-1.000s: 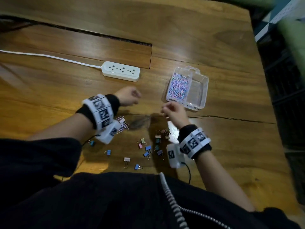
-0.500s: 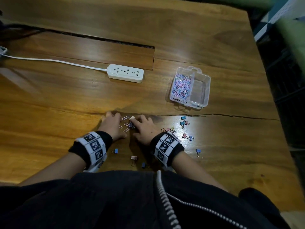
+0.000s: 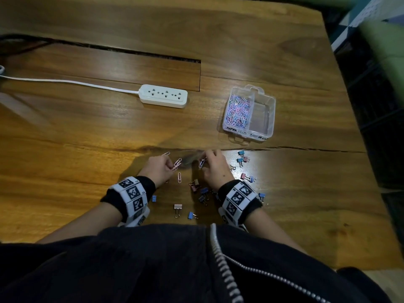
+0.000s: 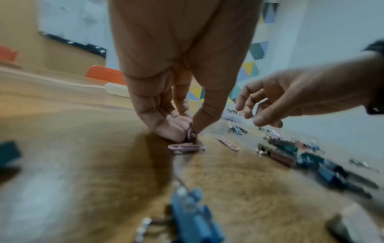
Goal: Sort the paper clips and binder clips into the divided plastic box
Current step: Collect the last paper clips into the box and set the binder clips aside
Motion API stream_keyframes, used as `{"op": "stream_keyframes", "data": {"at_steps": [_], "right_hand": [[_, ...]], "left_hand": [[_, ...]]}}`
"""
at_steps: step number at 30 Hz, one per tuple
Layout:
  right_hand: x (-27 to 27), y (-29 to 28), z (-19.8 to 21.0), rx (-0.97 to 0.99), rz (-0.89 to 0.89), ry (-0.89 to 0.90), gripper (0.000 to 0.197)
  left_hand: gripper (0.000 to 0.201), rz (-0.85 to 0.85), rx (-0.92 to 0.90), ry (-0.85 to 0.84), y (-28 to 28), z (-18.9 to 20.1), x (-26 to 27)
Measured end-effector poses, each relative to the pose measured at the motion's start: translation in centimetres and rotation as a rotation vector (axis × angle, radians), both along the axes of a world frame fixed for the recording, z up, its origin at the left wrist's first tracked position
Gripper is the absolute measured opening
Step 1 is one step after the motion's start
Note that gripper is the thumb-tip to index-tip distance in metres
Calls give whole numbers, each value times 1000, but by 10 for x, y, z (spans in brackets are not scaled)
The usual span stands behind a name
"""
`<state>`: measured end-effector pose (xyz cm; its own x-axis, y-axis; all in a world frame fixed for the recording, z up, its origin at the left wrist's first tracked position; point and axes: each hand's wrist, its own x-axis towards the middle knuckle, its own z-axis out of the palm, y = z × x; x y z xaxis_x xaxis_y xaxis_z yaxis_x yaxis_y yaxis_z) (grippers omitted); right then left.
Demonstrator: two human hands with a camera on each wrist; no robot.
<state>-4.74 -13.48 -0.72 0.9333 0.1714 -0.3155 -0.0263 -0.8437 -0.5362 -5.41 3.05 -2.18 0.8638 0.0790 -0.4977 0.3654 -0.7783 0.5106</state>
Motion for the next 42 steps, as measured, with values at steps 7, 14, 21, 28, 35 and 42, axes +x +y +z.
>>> {"op": "stream_keyframes", "data": {"at_steps": [7, 14, 21, 28, 35, 42], "right_hand": [[5, 23, 2, -67, 238, 74, 46], [10, 23, 3, -414, 270, -97, 40], [15, 3, -4, -416, 297, -56, 31], [9, 6, 2, -146, 211, -36, 17], [5, 29, 0, 456, -182, 425, 27], [-3, 41, 2, -193, 245, 138, 39]], "left_hand": [[23, 297, -317, 16, 18, 9, 17], [29, 538, -945, 128, 22, 19, 15], [27, 389, -550, 178, 12, 12, 30], [29, -59, 227, -64, 4, 6, 35], [21, -152, 227, 3, -4, 6, 36], [17, -283, 193, 62, 4, 7, 28]]}}
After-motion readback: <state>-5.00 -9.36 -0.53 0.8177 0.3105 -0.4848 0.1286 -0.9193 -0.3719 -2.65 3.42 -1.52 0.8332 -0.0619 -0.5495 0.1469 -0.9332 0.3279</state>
